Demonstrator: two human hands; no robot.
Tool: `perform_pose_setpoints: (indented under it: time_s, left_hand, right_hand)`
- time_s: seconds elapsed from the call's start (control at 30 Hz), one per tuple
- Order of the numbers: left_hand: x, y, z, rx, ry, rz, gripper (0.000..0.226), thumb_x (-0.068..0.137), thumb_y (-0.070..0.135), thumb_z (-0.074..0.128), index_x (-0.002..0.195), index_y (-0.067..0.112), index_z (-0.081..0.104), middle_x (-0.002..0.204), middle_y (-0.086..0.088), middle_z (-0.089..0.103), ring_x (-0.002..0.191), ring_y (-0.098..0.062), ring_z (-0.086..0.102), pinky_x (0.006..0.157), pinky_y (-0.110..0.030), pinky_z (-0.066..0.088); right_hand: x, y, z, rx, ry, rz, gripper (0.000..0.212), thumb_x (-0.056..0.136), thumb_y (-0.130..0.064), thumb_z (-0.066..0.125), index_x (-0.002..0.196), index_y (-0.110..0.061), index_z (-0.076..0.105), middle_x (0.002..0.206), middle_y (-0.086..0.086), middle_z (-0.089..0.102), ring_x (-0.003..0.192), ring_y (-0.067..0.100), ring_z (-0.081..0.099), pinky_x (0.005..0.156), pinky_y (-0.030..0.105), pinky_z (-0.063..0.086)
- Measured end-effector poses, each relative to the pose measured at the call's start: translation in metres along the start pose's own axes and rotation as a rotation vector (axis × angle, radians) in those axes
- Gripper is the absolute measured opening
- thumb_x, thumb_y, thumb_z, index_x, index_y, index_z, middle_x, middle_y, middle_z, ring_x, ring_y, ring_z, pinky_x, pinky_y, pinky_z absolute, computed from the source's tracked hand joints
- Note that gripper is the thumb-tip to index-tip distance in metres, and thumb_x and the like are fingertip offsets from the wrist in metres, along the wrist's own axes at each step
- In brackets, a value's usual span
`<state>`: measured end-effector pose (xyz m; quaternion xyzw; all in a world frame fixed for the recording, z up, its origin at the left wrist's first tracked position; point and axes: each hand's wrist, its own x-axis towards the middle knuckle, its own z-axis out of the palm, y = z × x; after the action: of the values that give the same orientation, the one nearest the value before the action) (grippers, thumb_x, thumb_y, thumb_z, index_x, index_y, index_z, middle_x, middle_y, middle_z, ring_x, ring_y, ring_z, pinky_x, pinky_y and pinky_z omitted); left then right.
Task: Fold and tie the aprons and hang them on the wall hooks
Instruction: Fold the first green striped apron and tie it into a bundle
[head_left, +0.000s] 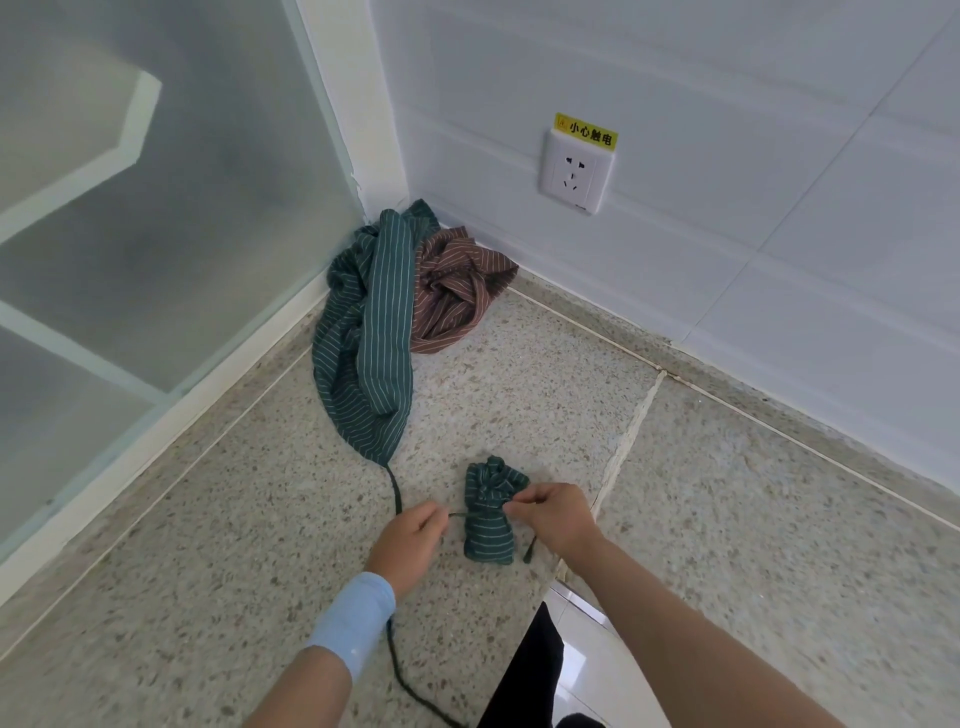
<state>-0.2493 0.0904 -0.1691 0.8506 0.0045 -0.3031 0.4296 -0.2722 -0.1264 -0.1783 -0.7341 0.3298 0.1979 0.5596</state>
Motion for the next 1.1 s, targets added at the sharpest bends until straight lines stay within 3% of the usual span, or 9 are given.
perform_pose_setpoints:
  time_s: [0.17, 0.33, 0.47, 0.53, 0.63, 0.73, 0.87, 1.0, 1.1]
  left_hand:
    - [0.005, 0.039, 0.011, 0.29, -0.084, 0.338, 0.024, 0.104, 0.026, 0.038, 0.09, 0.019, 0.056, 0.101, 0.011, 0.049, 0.084, -0.008, 0.055, 0.076, -0.026, 0.048]
    - [0.03, 0.055, 0.02, 0.381, -0.1, 0.275, 0.024, 0.105, 0.024, 0.036, 0.094, 0.013, 0.054, 0.096, 0.0, 0.054, 0.085, -0.018, 0.054, 0.078, -0.035, 0.046]
    - [0.038, 0.057, 0.014, 0.404, -0.111, 0.26, 0.023, 0.103, 0.021, 0.041, 0.095, 0.01, 0.059, 0.093, -0.004, 0.055, 0.087, -0.018, 0.05, 0.068, -0.027, 0.034]
    - [0.039, 0.055, 0.012, 0.422, -0.106, 0.277, 0.023, 0.103, 0.021, 0.043, 0.098, 0.01, 0.063, 0.093, -0.004, 0.058, 0.087, -0.018, 0.051, 0.07, -0.028, 0.036]
    - [0.036, 0.052, 0.013, 0.389, -0.077, 0.252, 0.024, 0.101, 0.021, 0.046, 0.094, 0.009, 0.065, 0.089, -0.005, 0.062, 0.084, -0.021, 0.056, 0.074, -0.033, 0.044]
    - [0.032, 0.049, 0.013, 0.337, -0.044, 0.235, 0.023, 0.1, 0.02, 0.049, 0.091, 0.01, 0.068, 0.083, -0.003, 0.062, 0.077, -0.017, 0.057, 0.073, -0.031, 0.047]
    - [0.028, 0.044, 0.013, 0.193, -0.066, 0.161, 0.024, 0.098, 0.025, 0.054, 0.088, 0.016, 0.073, 0.069, 0.005, 0.065, 0.061, -0.003, 0.057, 0.065, -0.019, 0.047]
    - [0.024, 0.035, 0.022, 0.074, -0.063, 0.149, 0.016, 0.094, 0.023, 0.064, 0.1, 0.016, 0.076, 0.089, 0.004, 0.067, 0.081, -0.008, 0.064, 0.078, -0.021, 0.051]
    - [0.023, 0.034, 0.03, 0.074, 0.007, 0.143, 0.012, 0.09, 0.025, 0.069, 0.09, 0.016, 0.078, 0.093, -0.002, 0.065, 0.086, -0.013, 0.063, 0.077, -0.019, 0.048]
  right_hand:
    - [0.0, -0.015, 0.008, -0.221, 0.024, -0.061, 0.011, 0.08, -0.017, 0.076, 0.078, -0.021, 0.067, 0.067, -0.005, 0.064, 0.053, 0.009, 0.055, 0.045, 0.019, 0.042]
    - [-0.008, -0.018, 0.016, -0.336, 0.027, -0.187, 0.022, 0.086, -0.01, 0.06, 0.075, -0.029, 0.059, 0.065, -0.007, 0.061, 0.053, 0.011, 0.055, 0.045, 0.021, 0.044]
    - [-0.017, -0.009, 0.017, -0.152, -0.053, -0.24, 0.013, 0.086, -0.013, 0.062, 0.082, -0.023, 0.069, 0.063, -0.008, 0.064, 0.053, 0.01, 0.058, 0.054, 0.026, 0.051]
    - [-0.02, -0.007, 0.017, -0.048, -0.033, -0.224, 0.004, 0.087, -0.021, 0.068, 0.083, -0.02, 0.068, 0.061, -0.008, 0.062, 0.052, 0.005, 0.054, 0.052, 0.024, 0.048]
    - [-0.019, -0.01, 0.018, 0.063, -0.025, -0.209, 0.015, 0.086, -0.032, 0.074, 0.084, -0.02, 0.066, 0.065, -0.005, 0.062, 0.055, 0.006, 0.053, 0.052, 0.022, 0.044]
    - [-0.018, -0.014, 0.017, 0.046, -0.049, -0.208, 0.012, 0.091, -0.025, 0.07, 0.083, -0.019, 0.065, 0.068, -0.006, 0.063, 0.059, 0.006, 0.055, 0.056, 0.021, 0.045]
    - [-0.018, -0.019, 0.013, 0.312, -0.155, -0.079, 0.014, 0.097, -0.012, 0.062, 0.082, -0.011, 0.064, 0.066, 0.0, 0.061, 0.052, 0.007, 0.054, 0.046, 0.023, 0.042]
    - [-0.014, -0.016, 0.017, 0.492, -0.214, 0.039, 0.016, 0.097, -0.013, 0.061, 0.081, -0.013, 0.063, 0.058, 0.002, 0.048, 0.045, 0.012, 0.041, 0.045, 0.026, 0.035]
    - [-0.012, -0.012, 0.018, 0.528, -0.249, 0.053, 0.014, 0.096, -0.013, 0.063, 0.082, -0.012, 0.065, 0.059, 0.002, 0.048, 0.049, 0.013, 0.04, 0.045, 0.027, 0.035]
